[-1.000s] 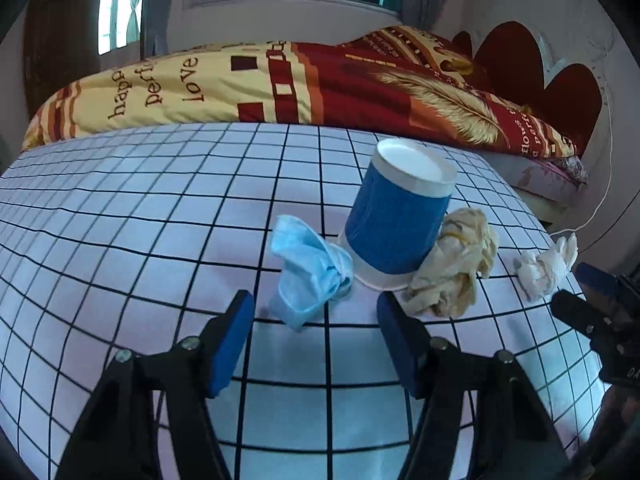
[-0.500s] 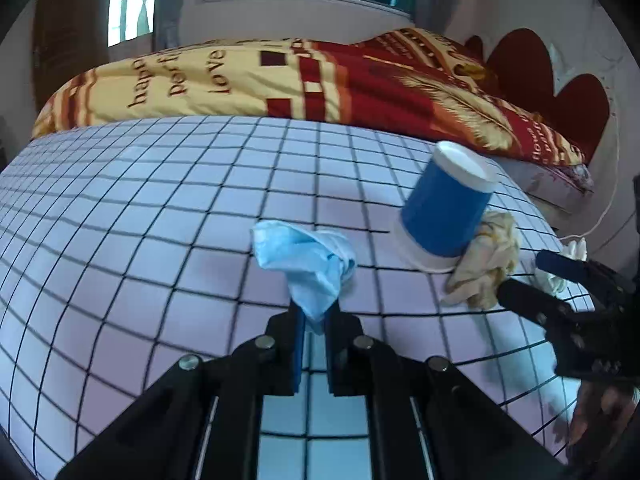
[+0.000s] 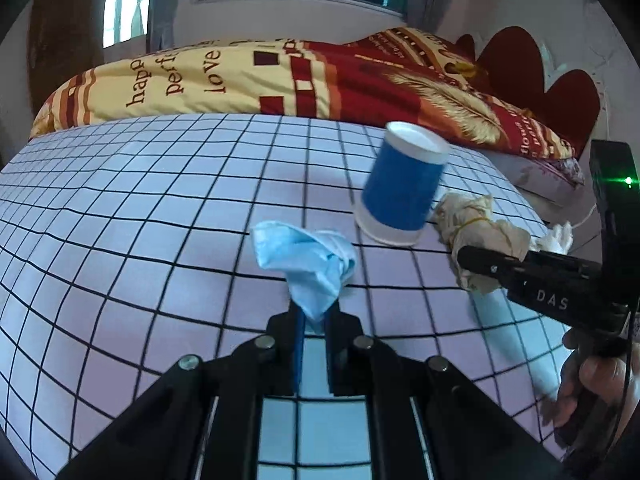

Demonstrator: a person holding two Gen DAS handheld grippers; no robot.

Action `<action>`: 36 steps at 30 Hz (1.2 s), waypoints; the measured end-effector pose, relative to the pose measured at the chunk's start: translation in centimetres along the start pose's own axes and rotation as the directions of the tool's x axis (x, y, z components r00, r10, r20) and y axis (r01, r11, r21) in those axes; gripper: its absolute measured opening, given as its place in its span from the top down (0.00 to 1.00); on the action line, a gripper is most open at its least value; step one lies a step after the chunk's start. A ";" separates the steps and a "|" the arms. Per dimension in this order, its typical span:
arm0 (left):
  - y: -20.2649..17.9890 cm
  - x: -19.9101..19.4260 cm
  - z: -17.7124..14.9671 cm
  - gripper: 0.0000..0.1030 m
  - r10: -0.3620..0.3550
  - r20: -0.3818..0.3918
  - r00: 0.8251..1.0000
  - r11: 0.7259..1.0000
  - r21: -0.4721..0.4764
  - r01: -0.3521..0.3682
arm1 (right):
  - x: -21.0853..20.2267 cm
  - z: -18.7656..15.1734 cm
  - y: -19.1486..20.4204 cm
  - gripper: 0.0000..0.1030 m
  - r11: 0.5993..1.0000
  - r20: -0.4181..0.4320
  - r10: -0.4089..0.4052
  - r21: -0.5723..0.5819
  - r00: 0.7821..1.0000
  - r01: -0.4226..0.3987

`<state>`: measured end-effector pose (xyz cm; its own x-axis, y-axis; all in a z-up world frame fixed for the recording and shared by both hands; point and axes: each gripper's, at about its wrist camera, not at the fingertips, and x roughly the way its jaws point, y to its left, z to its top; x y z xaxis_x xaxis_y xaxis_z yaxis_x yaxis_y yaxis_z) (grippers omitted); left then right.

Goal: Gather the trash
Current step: 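Grasp the light-blue wrapper with the left tool while the right tool grasps the tan paper, then carry the light-blue wrapper and tan paper over the black bin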

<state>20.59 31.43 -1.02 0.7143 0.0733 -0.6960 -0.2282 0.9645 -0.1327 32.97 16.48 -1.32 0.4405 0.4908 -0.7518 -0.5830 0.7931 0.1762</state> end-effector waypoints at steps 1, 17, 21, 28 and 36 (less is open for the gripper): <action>-0.4 -0.3 -0.2 0.91 0.000 0.004 1.000 1.000 0.009 0.000 | -0.7 -0.3 0.0 0.74 1.000 0.012 -0.001 -0.008 1.000 0.001; -6.0 -5.7 -3.6 0.91 -0.054 0.042 0.998 0.996 0.076 0.050 | -12.3 -6.4 -0.9 0.74 0.997 0.133 -0.061 -0.047 0.989 0.067; -7.9 -7.2 -4.8 0.91 -0.075 0.047 0.996 0.992 0.109 0.070 | -14.5 -8.3 -1.7 0.74 0.996 0.143 -0.078 -0.029 0.987 0.083; -10.9 -9.2 -6.6 0.91 -0.111 0.053 0.992 0.982 0.157 0.101 | -18.1 -11.6 -2.5 0.74 0.994 0.161 -0.111 -0.004 0.981 0.113; -14.6 -10.7 -7.8 0.91 -0.171 0.053 0.984 0.965 0.212 0.156 | -22.7 -15.0 -4.7 0.74 0.986 0.188 -0.167 0.056 0.968 0.159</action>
<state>11.10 14.57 2.88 0.7768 -0.0796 -0.6248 0.0316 0.9957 -0.0875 15.49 -3.80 5.37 0.6517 0.4106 -0.6377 -0.4667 0.8799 0.0896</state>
